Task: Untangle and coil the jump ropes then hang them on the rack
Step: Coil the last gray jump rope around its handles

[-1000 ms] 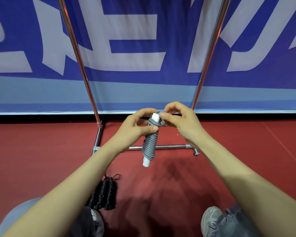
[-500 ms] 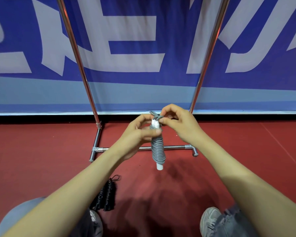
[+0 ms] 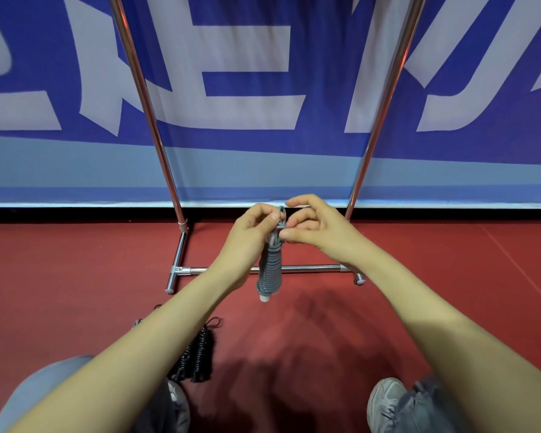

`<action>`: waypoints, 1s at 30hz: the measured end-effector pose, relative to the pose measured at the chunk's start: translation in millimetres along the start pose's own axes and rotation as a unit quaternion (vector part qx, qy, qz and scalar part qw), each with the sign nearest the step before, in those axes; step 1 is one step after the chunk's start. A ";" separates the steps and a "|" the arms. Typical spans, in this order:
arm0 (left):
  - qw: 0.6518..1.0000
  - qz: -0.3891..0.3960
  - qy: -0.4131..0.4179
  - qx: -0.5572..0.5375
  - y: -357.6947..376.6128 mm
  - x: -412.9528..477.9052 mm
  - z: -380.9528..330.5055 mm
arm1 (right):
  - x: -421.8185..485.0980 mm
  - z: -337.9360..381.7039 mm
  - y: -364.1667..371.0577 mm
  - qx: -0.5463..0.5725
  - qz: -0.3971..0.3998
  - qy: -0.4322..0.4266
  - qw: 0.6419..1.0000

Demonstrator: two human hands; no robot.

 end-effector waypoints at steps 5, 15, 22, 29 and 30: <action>0.999 -0.036 -0.011 -0.010 -5.5 2.2 10.5 | -0.2 -7.9 10.8 0.112 -0.054 0.054 0.991; 0.991 -0.006 0.086 0.098 9.6 -5.4 4.1 | 1.0 -7.0 -11.2 0.119 -0.119 0.112 0.979; 0.932 -0.001 0.231 0.281 21.8 -12.1 -11.9 | 0.9 -8.4 -16.3 0.157 -0.220 0.081 0.959; 0.940 0.088 0.176 0.278 29.1 -3.5 -11.7 | 1.9 -12.0 -21.4 0.160 -0.263 0.086 0.948; 0.937 0.093 0.173 0.287 30.4 -4.5 -9.6 | 1.2 -12.9 -21.8 0.158 -0.270 0.086 0.946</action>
Point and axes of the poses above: each hand's wrist, its own x-axis towards the middle knuckle, its own y-axis out of the palm, z = x × y, the point moved 5 cm from there along x, towards the middle knuckle, and after that the axes turned 5 degrees about -x, right-handed, at the moved point
